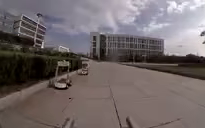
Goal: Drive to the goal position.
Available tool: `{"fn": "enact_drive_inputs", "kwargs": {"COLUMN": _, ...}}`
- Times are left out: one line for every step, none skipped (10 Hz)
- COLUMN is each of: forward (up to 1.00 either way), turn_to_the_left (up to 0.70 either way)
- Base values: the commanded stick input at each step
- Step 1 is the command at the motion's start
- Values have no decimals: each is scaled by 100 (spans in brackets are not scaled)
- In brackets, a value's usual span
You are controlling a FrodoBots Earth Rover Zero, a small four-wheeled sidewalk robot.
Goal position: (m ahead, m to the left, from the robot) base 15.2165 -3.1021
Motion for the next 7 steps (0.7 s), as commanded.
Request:
{"fn": "enact_drive_inputs", "kwargs": {"forward": 100, "turn_to_the_left": 0}}
{"fn": "enact_drive_inputs", "kwargs": {"forward": 100, "turn_to_the_left": 0}}
{"fn": "enact_drive_inputs", "kwargs": {"forward": 100, "turn_to_the_left": 0}}
{"fn": "enact_drive_inputs", "kwargs": {"forward": 100, "turn_to_the_left": 0}}
{"fn": "enact_drive_inputs", "kwargs": {"forward": 100, "turn_to_the_left": 0}}
{"fn": "enact_drive_inputs", "kwargs": {"forward": 100, "turn_to_the_left": 0}}
{"fn": "enact_drive_inputs", "kwargs": {"forward": 100, "turn_to_the_left": 0}}
